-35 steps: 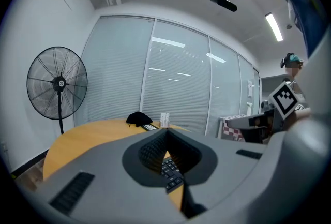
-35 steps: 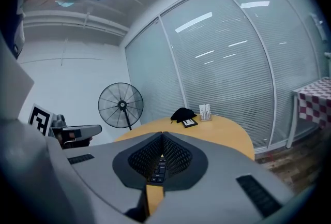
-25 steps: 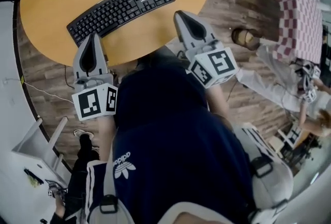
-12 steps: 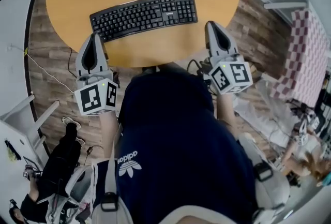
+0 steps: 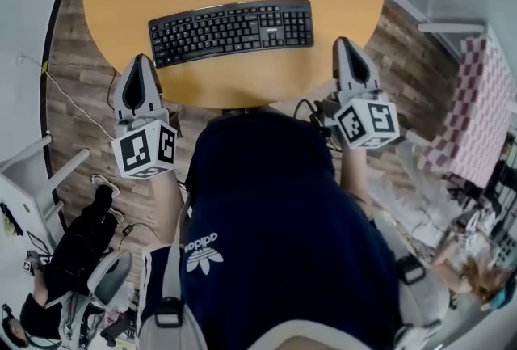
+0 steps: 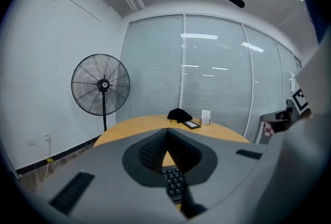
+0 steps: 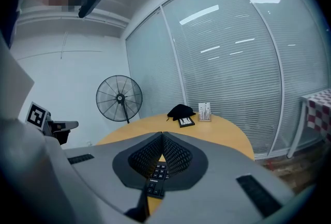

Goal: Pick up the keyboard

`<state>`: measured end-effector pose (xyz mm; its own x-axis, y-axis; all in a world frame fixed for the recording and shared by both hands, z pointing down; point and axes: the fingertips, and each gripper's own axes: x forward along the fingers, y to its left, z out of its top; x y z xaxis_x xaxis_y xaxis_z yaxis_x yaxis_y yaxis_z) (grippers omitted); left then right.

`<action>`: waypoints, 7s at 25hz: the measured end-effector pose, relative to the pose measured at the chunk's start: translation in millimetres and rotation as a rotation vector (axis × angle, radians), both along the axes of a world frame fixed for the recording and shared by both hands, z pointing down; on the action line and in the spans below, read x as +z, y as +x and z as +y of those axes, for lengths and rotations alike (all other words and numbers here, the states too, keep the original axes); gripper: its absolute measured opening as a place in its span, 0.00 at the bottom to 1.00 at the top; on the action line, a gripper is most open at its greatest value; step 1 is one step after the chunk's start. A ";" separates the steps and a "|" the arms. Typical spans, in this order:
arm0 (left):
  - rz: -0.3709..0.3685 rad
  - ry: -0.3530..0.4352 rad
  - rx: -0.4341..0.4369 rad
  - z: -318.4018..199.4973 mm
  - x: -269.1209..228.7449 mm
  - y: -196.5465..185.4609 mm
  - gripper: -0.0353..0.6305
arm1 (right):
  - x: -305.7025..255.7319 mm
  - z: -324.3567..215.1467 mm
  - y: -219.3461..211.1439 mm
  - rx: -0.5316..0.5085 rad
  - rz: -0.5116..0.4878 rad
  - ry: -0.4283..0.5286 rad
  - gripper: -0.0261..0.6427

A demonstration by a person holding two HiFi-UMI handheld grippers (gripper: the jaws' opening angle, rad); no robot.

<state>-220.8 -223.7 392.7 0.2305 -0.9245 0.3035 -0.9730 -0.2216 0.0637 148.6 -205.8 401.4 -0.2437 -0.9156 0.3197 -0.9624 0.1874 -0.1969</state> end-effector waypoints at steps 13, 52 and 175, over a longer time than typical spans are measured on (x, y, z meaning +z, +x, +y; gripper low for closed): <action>0.015 -0.072 0.036 -26.6 17.5 -14.5 0.06 | 0.7 -21.8 -17.8 -0.021 0.006 0.016 0.05; 0.304 -0.734 0.047 -99.2 220.2 -42.2 0.30 | 210.2 -117.9 21.4 -0.037 -0.088 -0.565 0.24; 0.226 0.120 0.166 41.0 -100.3 -53.3 0.31 | -123.1 38.3 -2.1 -0.090 -0.055 0.216 0.25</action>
<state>-274.1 -182.8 292.4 0.4306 -0.8947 0.1188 -0.8872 -0.3953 0.2380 146.6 -167.5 278.4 -0.3386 -0.9353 0.1024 -0.9290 0.3150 -0.1941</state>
